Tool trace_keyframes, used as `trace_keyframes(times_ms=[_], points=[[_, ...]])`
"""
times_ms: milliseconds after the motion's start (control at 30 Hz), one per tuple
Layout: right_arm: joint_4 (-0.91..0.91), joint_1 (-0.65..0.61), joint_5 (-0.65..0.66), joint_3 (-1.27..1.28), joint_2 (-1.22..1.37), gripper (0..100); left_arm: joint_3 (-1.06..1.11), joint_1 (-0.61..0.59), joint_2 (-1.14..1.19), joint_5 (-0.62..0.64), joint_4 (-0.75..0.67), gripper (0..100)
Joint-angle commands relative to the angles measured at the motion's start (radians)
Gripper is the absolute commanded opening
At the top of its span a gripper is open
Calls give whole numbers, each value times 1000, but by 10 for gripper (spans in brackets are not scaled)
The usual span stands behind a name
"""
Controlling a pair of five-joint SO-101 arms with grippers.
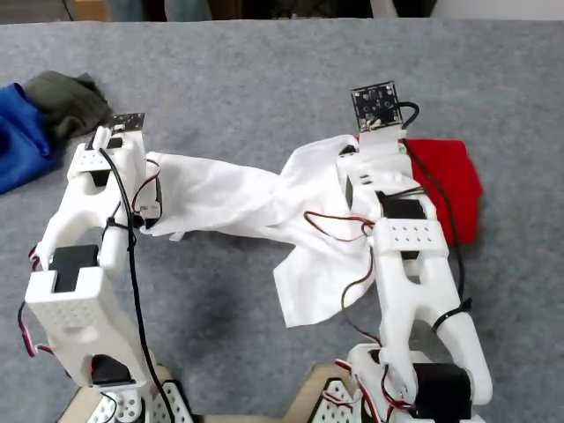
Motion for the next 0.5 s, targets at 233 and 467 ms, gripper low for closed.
trace_keyframes(times_ms=[233, 467], points=[[-21, 12, 6, -48, -2, 13, -19, -7, 12, 3, 153, 180], [-21, 12, 6, -48, -2, 13, 2, 67, 77, 77, 135, 122]])
